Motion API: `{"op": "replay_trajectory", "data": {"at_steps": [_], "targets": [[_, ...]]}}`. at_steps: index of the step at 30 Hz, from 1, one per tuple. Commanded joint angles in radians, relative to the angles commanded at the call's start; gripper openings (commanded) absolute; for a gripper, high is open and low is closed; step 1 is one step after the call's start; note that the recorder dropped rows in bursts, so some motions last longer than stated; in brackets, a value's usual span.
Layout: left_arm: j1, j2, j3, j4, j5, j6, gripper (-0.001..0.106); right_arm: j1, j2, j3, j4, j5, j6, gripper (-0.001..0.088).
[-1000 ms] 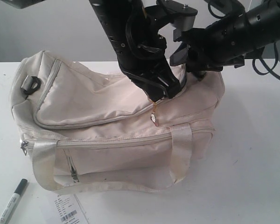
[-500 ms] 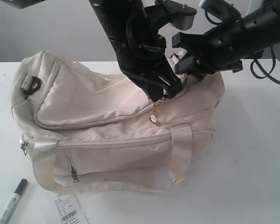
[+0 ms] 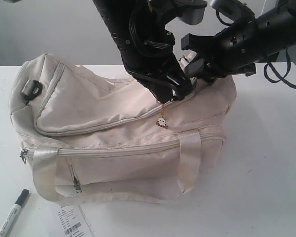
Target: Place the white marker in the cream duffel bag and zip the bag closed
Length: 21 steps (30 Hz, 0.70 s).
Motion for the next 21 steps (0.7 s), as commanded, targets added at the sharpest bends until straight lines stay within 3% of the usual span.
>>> {"op": "replay_trajectory", "data": {"at_steps": [21], "targets": [[0.0,-0.006,0.03,0.035,0.0,-0.007,0.0,-0.018,0.0,0.0,0.0,-0.017,0.0,0.0]]}}
